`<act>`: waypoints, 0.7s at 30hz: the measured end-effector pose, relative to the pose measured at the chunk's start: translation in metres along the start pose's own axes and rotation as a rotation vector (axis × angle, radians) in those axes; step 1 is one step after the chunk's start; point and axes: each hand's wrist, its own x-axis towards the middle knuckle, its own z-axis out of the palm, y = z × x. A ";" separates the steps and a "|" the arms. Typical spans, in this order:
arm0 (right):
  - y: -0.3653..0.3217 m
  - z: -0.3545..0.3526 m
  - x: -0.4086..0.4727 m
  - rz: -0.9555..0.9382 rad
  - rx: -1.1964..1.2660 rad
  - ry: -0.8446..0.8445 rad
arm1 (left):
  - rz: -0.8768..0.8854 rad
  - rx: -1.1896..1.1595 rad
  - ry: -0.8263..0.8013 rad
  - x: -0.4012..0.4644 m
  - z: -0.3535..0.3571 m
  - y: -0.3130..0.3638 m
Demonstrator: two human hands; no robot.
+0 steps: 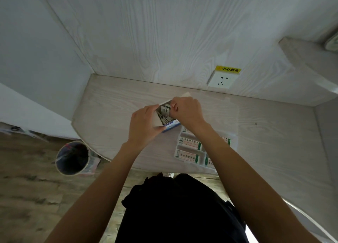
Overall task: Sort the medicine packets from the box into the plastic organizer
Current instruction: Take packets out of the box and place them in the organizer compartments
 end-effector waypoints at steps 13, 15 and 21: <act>0.040 -0.022 -0.032 0.105 0.644 0.496 | -0.157 0.048 -0.079 -0.006 -0.006 0.018; 0.049 -0.026 -0.040 0.202 0.802 0.510 | -0.089 -0.073 0.043 -0.010 -0.016 0.032; 0.071 -0.039 -0.078 0.174 1.125 0.145 | 0.014 -0.501 -0.198 -0.013 -0.050 0.101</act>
